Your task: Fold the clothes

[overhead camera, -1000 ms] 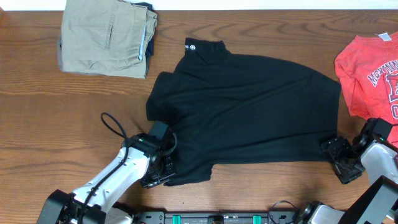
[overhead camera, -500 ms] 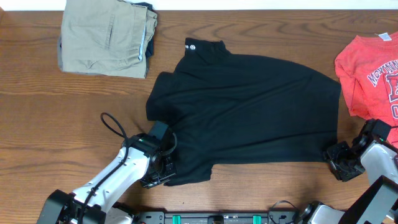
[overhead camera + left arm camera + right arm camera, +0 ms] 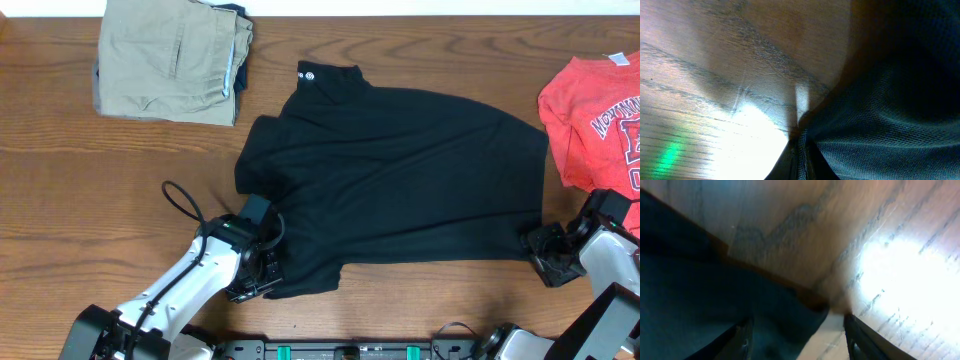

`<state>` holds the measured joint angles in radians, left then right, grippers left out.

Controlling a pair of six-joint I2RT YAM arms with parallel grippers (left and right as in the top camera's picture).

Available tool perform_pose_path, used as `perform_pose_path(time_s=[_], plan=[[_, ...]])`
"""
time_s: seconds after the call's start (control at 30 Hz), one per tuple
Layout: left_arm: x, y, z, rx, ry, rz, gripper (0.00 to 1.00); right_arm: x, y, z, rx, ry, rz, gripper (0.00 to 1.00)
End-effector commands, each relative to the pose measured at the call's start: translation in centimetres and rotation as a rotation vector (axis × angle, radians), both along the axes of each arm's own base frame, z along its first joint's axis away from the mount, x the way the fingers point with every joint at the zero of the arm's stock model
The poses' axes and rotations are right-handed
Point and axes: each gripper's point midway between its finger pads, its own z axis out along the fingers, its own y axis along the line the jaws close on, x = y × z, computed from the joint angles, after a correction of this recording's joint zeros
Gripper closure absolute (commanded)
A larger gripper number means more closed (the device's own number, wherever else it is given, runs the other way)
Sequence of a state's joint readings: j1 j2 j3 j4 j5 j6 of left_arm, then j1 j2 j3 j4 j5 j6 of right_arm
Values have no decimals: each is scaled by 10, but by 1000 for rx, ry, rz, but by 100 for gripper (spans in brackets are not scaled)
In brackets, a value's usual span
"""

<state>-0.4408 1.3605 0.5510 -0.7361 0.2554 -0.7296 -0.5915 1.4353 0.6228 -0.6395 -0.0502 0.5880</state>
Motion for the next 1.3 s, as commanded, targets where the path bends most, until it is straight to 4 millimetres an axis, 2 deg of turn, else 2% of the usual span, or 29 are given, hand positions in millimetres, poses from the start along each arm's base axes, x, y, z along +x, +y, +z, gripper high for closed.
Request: perform_pose_path(time_s=[0.0,0.1,0.23,0.43,0.57,0.77,0.87,0.9,1.07,1.27], plan=[[-1,5,-4,29,-6,-6,94,-15,-1,-14,-17,60,-8,44],[0,5,-4,28,-7,-6,94,-15,-1,-14,-13,63,-8,46],[0,5,-4,28,-7,-6,94,-18,1,-15,-4,73,-8,56],[0,5,-4,28,-7,-6,94,-20,5,-15,12,80,-4,59],[0,5,-4,29,-7,-6,94,-21,6,-15,14,83,-4,71],[0,5,-4,27,-8,-5,94,-23,7,-15,20,90,-9,82],[0,0,0,0,-8,-5,94,-24,8,-13,27,100,-9,94],[1,-3,3,-14,-8,-4,94,-24,8,-12,29,105,-9,98],[4,-7,22,-54,-47,-34,94,-26,8,4,51,145,-16,99],[-5,-3,47,-82,-108,-34,94,-34,9,36,71,219,-31,98]])
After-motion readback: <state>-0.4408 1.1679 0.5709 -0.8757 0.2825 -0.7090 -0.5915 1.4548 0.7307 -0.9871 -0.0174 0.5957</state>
